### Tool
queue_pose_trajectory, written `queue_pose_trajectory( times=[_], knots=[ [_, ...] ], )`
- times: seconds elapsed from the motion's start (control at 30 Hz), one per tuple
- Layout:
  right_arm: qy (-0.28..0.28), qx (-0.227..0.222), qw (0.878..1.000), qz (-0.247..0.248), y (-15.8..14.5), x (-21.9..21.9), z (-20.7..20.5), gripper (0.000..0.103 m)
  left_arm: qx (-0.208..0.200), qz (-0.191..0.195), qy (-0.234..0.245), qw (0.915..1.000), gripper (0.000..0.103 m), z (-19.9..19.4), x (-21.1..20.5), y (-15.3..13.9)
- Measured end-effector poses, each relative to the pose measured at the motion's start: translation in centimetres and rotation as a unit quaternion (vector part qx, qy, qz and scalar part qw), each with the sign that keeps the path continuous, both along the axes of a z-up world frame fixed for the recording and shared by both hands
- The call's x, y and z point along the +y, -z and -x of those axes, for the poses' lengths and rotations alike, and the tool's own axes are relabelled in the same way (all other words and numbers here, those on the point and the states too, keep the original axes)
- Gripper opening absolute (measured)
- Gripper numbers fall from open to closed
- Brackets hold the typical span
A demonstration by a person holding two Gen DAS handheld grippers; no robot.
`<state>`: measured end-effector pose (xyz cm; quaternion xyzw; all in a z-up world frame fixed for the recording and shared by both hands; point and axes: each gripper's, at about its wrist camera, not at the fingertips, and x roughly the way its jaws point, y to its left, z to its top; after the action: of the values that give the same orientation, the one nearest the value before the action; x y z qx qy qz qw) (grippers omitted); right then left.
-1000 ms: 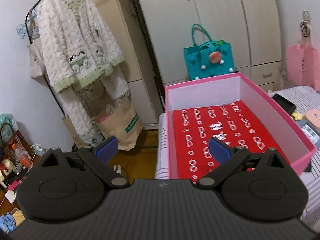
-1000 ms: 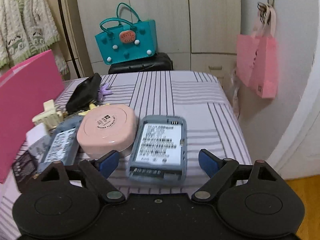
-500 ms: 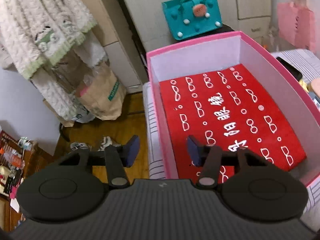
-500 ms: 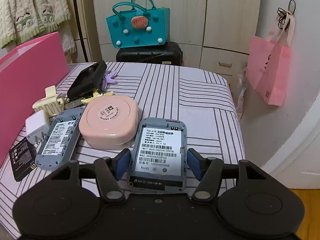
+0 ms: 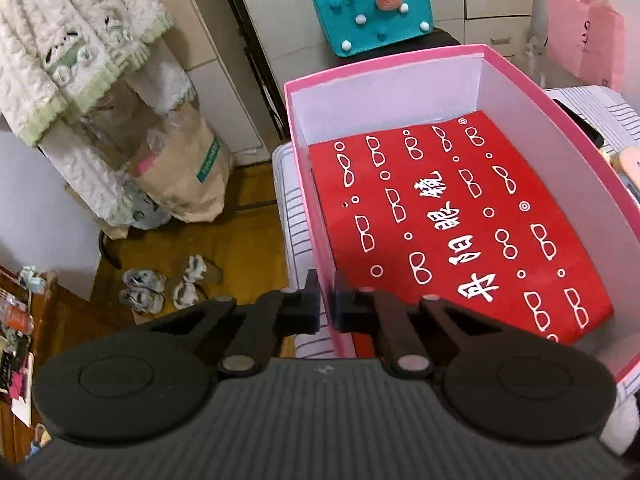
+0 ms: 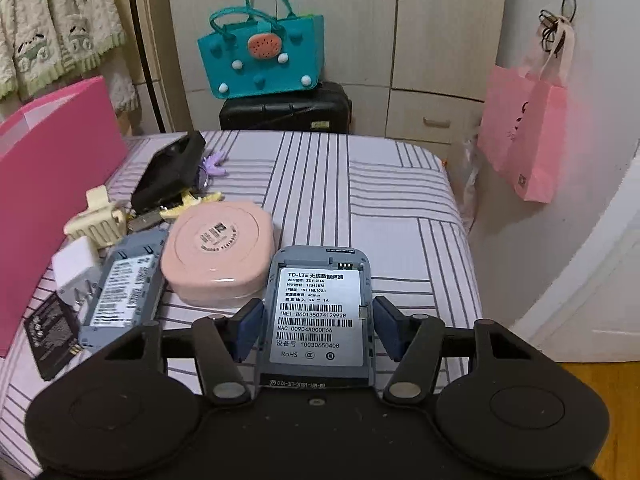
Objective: Organize rigid objects
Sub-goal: 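Carry the grey router into the pink box and open the right gripper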
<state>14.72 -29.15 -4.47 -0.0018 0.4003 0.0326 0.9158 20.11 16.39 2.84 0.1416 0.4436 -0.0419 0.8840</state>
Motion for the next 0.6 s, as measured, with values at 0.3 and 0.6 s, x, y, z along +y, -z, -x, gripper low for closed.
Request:
queue_pose_trajectory(
  times=[0.3, 0.6],
  knots=[
    [-0.011, -0.022, 1.0, -0.001, -2.9, 1.2, 1.6, 0.065, -0.025, 0.017, -0.004, 0.9995, 0.005, 1.2, 0.3, -0.3],
    [-0.117, -0.039, 0.992, -0.036, -9.7, 7.3, 2.3, 0.065, -0.016, 0.035, 0.008, 0.9992, 0.005, 1.5, 1.0, -1.0]
  ],
)
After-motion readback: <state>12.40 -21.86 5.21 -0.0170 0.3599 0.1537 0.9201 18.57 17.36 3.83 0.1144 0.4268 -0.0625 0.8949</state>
